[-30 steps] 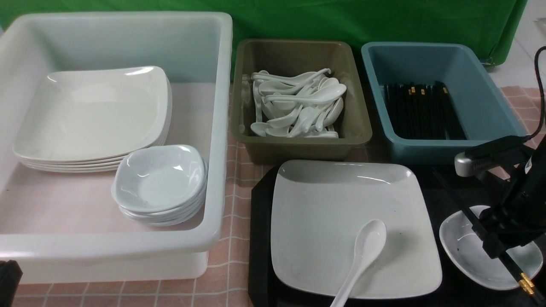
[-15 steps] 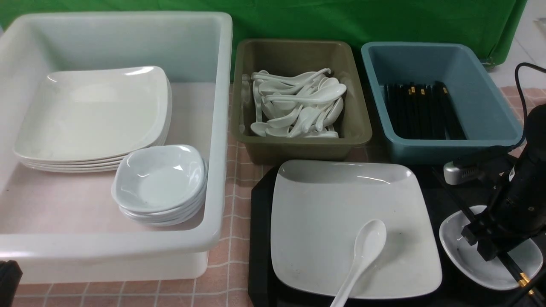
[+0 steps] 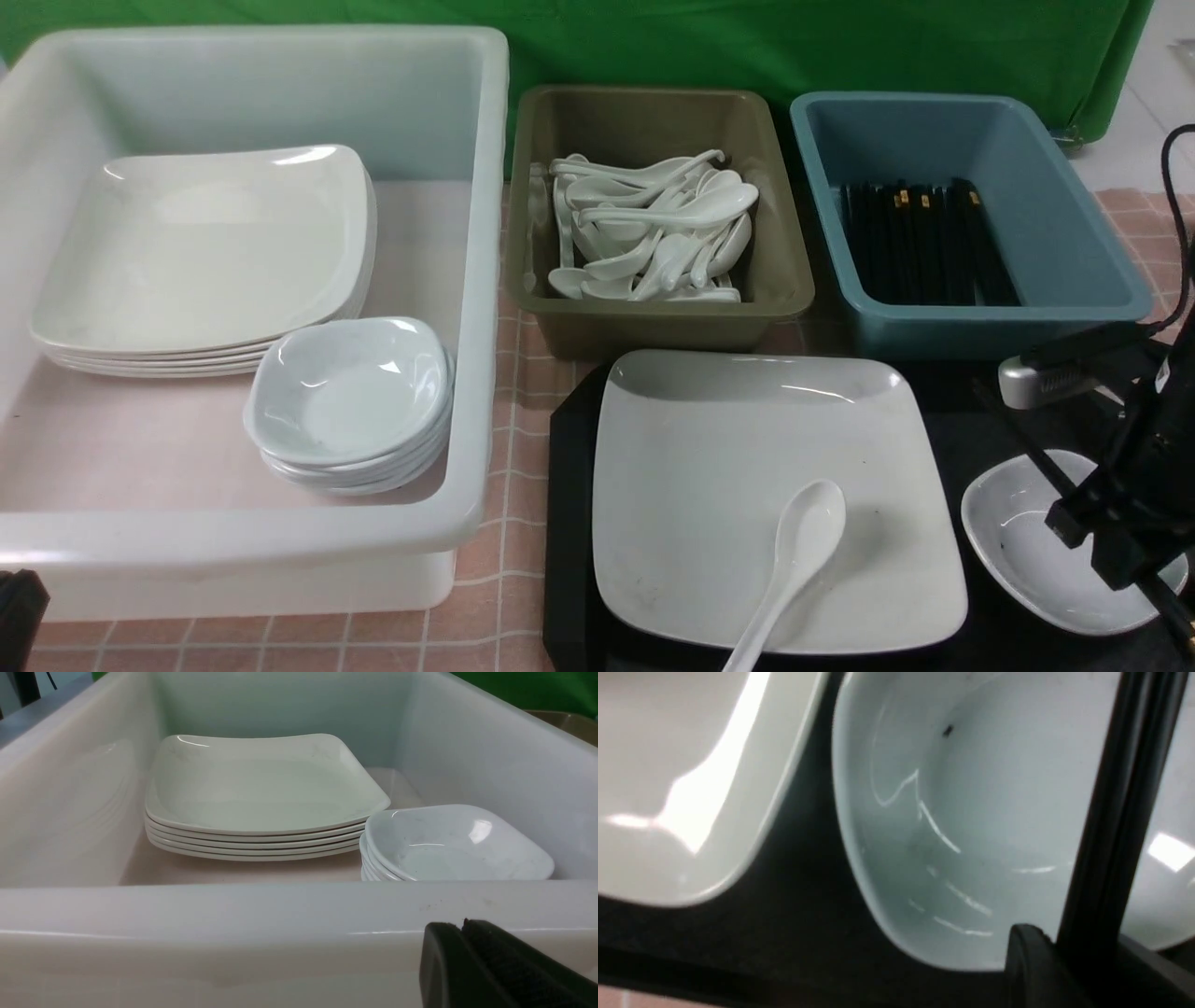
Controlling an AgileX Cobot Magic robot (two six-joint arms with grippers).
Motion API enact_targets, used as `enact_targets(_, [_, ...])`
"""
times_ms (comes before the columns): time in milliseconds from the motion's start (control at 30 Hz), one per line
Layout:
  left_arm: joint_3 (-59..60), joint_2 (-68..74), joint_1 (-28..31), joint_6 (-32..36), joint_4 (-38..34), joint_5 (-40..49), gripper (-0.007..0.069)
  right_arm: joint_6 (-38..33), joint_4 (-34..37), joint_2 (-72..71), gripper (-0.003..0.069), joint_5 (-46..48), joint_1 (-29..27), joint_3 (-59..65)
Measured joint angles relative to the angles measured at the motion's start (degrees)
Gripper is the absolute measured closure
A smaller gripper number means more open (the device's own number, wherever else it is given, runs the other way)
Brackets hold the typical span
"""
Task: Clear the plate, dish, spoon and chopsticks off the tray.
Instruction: Use the right arm to grab a pair of chopsticks from the plate, then use the right arm to put the chopsticks into the small storage box on the right
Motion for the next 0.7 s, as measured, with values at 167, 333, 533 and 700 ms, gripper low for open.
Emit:
enact_targets(167, [0.0,0.0,0.0,0.0,0.0,0.0,0.0604,0.6,7.7,-9.4,0.0489,5.6,0.0,0.0])
enact_targets(333, [0.0,0.0,0.0,0.0,0.0,0.0,0.0604,0.7,18.4,-16.9,0.0489,-1.4,0.0,0.0])
enact_targets(533, [0.0,0.0,0.0,0.0,0.0,0.0,0.0604,0.7,22.1,-20.5,0.0489,-21.3,0.0,0.0])
enact_targets(700, [0.0,0.0,0.0,0.0,0.0,0.0,0.0604,0.7,22.1,-18.0,0.0489,-39.1,0.0,-1.3])
